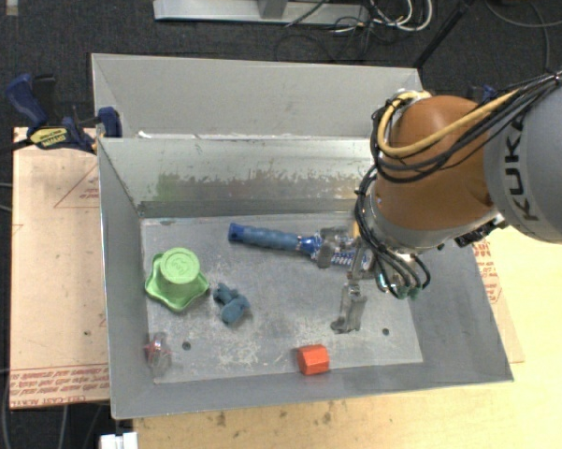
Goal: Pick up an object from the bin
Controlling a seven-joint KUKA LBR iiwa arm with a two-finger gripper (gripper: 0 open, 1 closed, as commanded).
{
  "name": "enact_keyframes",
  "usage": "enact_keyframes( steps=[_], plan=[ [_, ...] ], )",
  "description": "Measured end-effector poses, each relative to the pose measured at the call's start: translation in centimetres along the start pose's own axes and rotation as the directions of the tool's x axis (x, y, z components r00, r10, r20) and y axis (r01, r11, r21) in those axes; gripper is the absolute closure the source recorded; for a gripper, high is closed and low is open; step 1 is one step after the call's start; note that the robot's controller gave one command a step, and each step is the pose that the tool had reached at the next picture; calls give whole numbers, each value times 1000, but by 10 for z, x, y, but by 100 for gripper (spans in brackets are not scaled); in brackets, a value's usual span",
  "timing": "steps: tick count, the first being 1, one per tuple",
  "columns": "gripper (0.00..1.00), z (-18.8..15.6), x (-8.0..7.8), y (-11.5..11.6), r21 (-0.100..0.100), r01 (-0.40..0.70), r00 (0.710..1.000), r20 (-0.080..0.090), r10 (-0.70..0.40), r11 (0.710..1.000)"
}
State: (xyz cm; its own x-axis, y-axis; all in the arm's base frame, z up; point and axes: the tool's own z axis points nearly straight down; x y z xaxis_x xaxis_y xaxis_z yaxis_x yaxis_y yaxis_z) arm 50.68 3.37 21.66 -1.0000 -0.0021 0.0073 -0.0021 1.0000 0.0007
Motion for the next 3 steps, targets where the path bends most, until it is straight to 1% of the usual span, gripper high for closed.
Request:
enact_keyframes(
  steps=[1,2,3],
  plan=[
    [0,-48,11,13,-2,-73,997,13,73,997],
    [0,138,-74,-47,-6,-253,967,13,253,967],
    [0,58,-142,-63,-7,-389,921,20,389,921]
  ],
)
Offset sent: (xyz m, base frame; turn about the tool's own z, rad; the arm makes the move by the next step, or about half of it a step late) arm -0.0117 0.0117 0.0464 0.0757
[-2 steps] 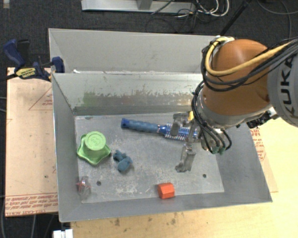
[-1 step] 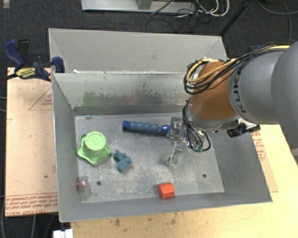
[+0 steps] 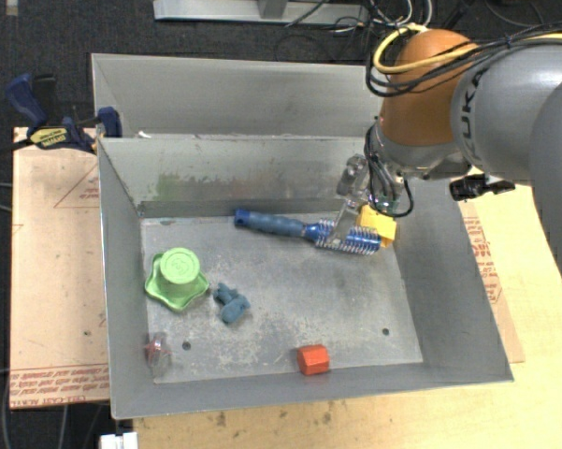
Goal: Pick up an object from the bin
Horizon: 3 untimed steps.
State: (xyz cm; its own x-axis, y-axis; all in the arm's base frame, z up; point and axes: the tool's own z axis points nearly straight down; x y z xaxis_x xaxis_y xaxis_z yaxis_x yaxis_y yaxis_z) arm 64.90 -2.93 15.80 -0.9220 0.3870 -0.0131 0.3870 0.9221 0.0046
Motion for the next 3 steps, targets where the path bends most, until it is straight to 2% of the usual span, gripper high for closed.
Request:
enact_keyframes(
  steps=[1,2,3],
  plan=[
    [0,80,-3,-24,7,-88,996,-18,88,996],
    [100,76,-4,-23,6,-86,996,-12,86,996],
    [100,-49,-16,-16,1,-98,995,-3,98,995]
  ],
)
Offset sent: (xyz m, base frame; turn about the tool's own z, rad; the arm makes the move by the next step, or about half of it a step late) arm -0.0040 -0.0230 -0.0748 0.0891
